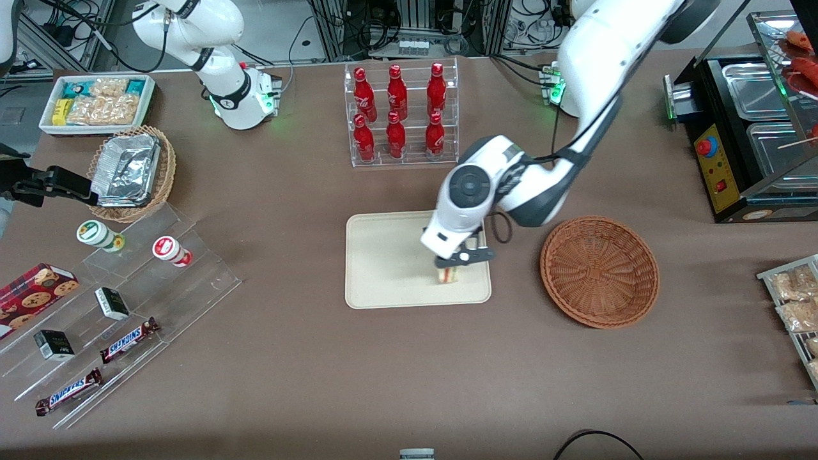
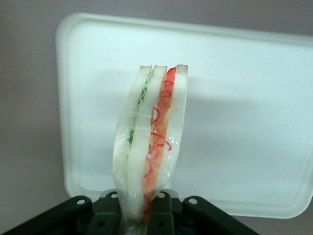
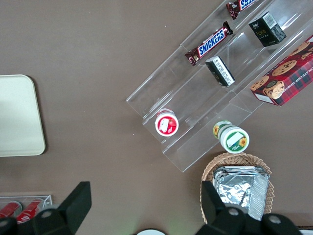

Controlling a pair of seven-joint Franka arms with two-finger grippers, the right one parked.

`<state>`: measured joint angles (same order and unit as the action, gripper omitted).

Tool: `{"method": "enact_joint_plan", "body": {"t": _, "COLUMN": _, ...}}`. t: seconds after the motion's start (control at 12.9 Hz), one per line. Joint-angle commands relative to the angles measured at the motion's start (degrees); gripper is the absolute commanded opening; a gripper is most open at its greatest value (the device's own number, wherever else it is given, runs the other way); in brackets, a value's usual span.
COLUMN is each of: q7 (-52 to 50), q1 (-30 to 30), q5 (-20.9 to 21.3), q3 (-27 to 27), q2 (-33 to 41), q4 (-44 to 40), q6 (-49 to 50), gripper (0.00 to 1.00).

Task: Place sandwich from basket to tray
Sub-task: 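Lift the sandwich and carry it over the cream tray, then lower the sandwich onto the tray and open the left gripper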

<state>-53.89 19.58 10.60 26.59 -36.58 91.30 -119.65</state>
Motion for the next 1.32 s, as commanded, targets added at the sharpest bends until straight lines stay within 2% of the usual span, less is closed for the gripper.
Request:
{"method": "enact_joint_plan", "body": {"t": 0.0, "q7": -1.2, "q1": 4.1, "q5": 2.2, "q3": -0.6, "q2": -6.0, "q4": -7.4, "q6": 0.6, "gripper": 0.00}}
{"method": "enact_joint_plan", "body": {"t": 0.16, "q7": -4.3, "q1": 6.6, "q5": 2.3, "q3": -1.6, "q2": -8.1, "q4": -10.9, "q6": 0.7, "gripper": 0.00}}
{"method": "enact_joint_plan", "body": {"t": 0.47, "q7": -10.5, "q1": 12.9, "q5": 2.1, "q3": -8.4, "q2": -10.0, "q4": -15.1, "q6": 1.2, "gripper": 0.00}}
{"method": "enact_joint_plan", "body": {"t": 1.24, "q7": -15.4, "q1": 13.6, "q5": 2.0, "q3": -8.4, "q2": -10.8, "q4": -15.8, "q6": 6.3, "gripper": 0.00}}
